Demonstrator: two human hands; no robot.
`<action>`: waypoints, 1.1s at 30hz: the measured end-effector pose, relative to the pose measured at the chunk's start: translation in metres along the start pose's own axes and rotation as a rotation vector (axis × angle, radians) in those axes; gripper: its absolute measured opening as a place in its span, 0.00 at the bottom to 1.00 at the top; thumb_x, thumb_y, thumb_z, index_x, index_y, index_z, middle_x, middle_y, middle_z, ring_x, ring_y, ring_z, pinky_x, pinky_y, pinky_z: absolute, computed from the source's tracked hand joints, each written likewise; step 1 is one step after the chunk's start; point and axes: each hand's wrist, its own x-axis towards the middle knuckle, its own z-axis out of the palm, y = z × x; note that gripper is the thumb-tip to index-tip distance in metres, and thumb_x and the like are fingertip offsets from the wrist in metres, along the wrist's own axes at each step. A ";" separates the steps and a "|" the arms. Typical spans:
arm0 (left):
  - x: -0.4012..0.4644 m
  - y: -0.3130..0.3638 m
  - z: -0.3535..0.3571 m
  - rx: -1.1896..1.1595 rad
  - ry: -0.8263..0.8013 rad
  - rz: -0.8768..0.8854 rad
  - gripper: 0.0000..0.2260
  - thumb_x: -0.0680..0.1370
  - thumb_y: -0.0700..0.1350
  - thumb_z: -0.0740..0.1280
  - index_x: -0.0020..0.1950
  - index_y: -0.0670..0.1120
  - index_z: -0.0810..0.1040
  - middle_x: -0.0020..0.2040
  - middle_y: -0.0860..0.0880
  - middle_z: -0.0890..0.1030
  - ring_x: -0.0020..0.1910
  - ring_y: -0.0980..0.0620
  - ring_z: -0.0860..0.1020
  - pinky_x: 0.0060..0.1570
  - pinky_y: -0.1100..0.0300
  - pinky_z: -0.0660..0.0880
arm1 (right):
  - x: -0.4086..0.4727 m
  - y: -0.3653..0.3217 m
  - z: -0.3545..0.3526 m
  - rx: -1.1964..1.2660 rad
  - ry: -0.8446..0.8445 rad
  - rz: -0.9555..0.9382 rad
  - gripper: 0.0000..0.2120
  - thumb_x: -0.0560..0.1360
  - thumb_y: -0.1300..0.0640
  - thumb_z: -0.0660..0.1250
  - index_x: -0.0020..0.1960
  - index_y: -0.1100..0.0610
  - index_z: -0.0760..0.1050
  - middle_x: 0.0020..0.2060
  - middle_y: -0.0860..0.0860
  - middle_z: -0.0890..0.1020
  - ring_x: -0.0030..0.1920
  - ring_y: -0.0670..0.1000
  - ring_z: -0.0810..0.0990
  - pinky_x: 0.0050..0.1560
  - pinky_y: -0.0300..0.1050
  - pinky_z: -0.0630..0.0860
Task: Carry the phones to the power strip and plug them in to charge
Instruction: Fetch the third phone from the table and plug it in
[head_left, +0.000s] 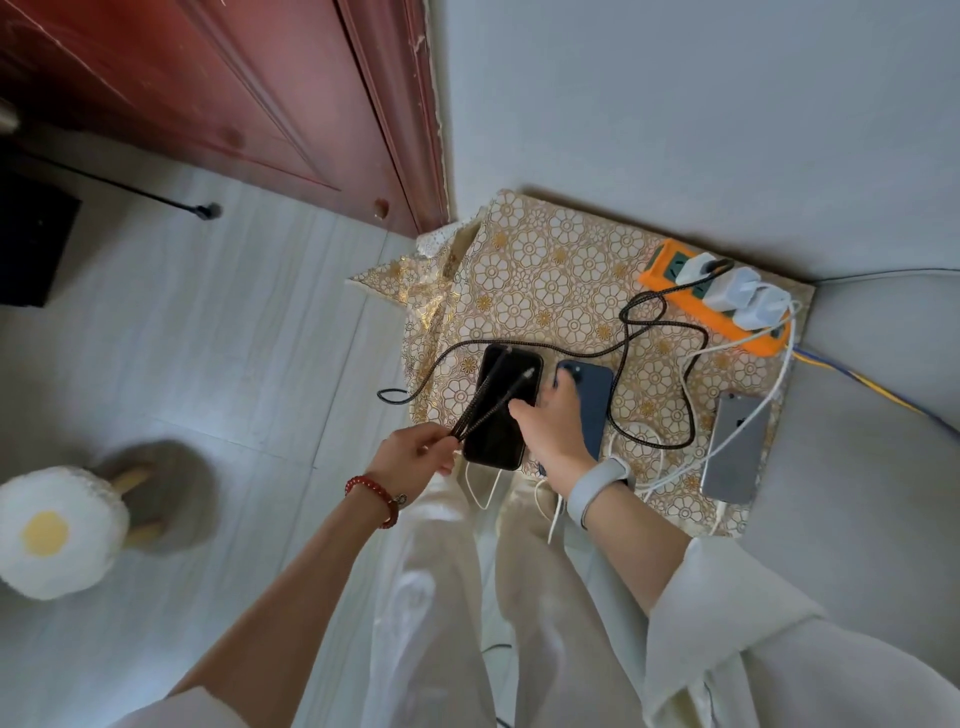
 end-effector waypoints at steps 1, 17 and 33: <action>-0.001 0.000 0.001 -0.036 -0.019 0.001 0.09 0.76 0.40 0.62 0.37 0.49 0.77 0.31 0.51 0.78 0.29 0.61 0.77 0.34 0.70 0.70 | 0.001 0.001 -0.002 -0.094 0.036 -0.112 0.27 0.72 0.64 0.63 0.69 0.59 0.59 0.66 0.58 0.66 0.69 0.56 0.62 0.70 0.53 0.62; -0.009 -0.004 0.010 -0.233 0.086 -0.074 0.11 0.78 0.34 0.55 0.56 0.47 0.69 0.32 0.45 0.77 0.21 0.59 0.72 0.20 0.72 0.65 | 0.016 0.024 -0.009 -0.185 0.079 0.059 0.15 0.77 0.60 0.58 0.54 0.72 0.72 0.51 0.67 0.78 0.55 0.66 0.75 0.52 0.52 0.72; 0.005 -0.010 -0.006 -0.060 0.408 -0.059 0.09 0.78 0.41 0.57 0.40 0.44 0.73 0.35 0.44 0.75 0.35 0.47 0.77 0.40 0.57 0.77 | 0.034 0.022 0.048 -0.511 0.252 0.216 0.35 0.66 0.49 0.74 0.61 0.65 0.59 0.61 0.66 0.69 0.60 0.65 0.70 0.60 0.55 0.69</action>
